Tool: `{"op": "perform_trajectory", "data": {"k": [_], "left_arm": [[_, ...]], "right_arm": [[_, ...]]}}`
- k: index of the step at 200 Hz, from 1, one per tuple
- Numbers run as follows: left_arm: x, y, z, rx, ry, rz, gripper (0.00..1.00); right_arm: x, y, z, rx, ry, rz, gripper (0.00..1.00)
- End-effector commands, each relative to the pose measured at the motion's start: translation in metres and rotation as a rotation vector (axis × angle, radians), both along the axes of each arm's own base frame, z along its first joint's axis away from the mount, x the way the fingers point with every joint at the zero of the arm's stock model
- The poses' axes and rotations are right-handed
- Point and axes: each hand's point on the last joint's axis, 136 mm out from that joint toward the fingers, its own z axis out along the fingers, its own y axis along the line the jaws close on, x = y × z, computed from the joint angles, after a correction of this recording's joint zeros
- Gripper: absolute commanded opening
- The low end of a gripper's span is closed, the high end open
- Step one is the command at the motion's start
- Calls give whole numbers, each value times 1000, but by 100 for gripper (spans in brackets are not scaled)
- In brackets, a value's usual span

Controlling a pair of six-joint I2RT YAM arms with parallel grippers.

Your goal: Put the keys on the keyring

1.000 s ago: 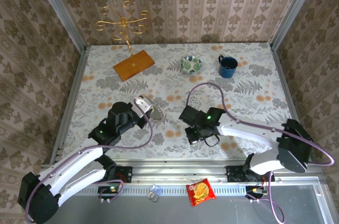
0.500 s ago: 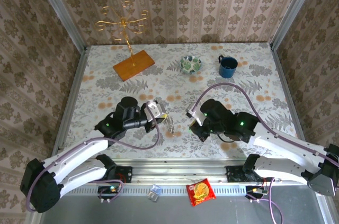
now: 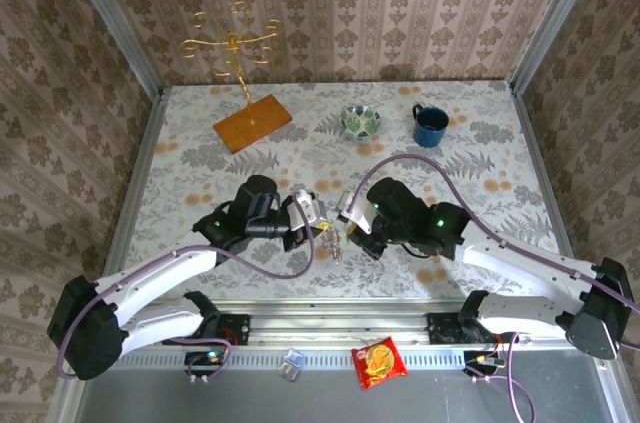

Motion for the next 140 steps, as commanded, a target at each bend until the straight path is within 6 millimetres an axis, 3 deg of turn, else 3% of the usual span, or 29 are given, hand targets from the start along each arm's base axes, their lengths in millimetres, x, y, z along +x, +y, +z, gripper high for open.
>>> {"op": "perform_trajectory", "data": {"k": [1,101,140], "left_arm": [[-4,-8,17,-26,-24,-51,0],[-10,-10,16,-47,-24,-75,0],[-13,-9,17,-54,-27,-82,0]], "right_arm": [[10,12,23,30,-72,45,0],[1,33,28,57,-21,205,0],[10,34,25,50,-35,172,0]]}}
